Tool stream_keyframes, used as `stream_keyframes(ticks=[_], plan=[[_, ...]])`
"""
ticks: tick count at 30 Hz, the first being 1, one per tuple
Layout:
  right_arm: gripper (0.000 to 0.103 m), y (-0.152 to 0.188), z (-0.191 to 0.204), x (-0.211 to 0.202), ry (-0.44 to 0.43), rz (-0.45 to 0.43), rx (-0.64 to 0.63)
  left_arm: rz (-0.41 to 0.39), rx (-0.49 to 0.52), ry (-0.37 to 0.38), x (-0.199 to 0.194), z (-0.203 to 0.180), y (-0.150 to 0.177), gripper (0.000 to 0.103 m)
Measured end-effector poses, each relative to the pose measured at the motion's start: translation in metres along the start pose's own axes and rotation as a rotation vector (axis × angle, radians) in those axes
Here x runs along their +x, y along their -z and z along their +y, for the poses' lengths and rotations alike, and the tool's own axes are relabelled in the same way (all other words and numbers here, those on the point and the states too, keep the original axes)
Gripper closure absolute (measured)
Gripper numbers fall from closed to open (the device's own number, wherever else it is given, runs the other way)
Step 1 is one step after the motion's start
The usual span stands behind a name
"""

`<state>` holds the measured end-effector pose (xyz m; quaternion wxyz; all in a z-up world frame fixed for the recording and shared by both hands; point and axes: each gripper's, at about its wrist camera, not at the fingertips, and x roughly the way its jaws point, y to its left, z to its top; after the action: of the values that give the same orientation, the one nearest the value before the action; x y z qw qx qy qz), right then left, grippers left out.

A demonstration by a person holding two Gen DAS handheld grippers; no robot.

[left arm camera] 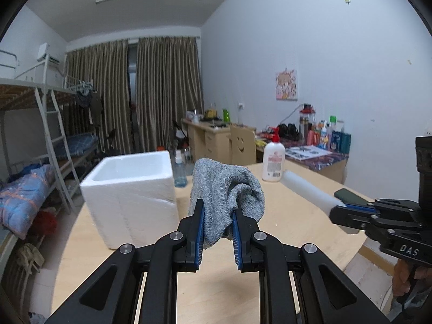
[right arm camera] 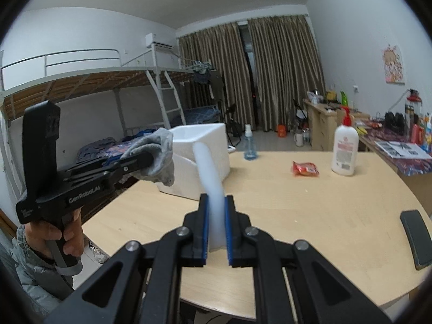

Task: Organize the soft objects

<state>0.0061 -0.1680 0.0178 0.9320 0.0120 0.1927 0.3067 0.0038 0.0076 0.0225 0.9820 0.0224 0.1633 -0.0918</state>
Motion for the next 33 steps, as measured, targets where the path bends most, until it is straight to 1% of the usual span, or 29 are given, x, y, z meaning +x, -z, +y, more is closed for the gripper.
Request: stream_keyframes(ticks=[8,12,17,24,33], plan=[[0.090,-0.009,0.031,-0.001,-0.049,-0.041,-0.048,-0.080,-0.005,-0.038,-0.046,0.008,0.000,0.084],[0.090,-0.012,0.043,-0.002,-0.066,-0.057,-0.067,-0.117,-0.006,-0.075,-0.070,0.014,0.003,0.084],[0.090,-0.014,0.052,0.002,-0.078,-0.066,-0.078,-0.134,-0.019,-0.110,-0.090,0.022,0.009,0.084],[0.090,-0.013,0.066,0.008,-0.109,-0.053,-0.092,-0.125,-0.048,-0.157,-0.099,0.035,0.017,0.084],[0.090,-0.015,0.074,0.017,-0.103,-0.042,-0.096,-0.095,-0.066,-0.189,-0.091,0.041,0.021,0.084]])
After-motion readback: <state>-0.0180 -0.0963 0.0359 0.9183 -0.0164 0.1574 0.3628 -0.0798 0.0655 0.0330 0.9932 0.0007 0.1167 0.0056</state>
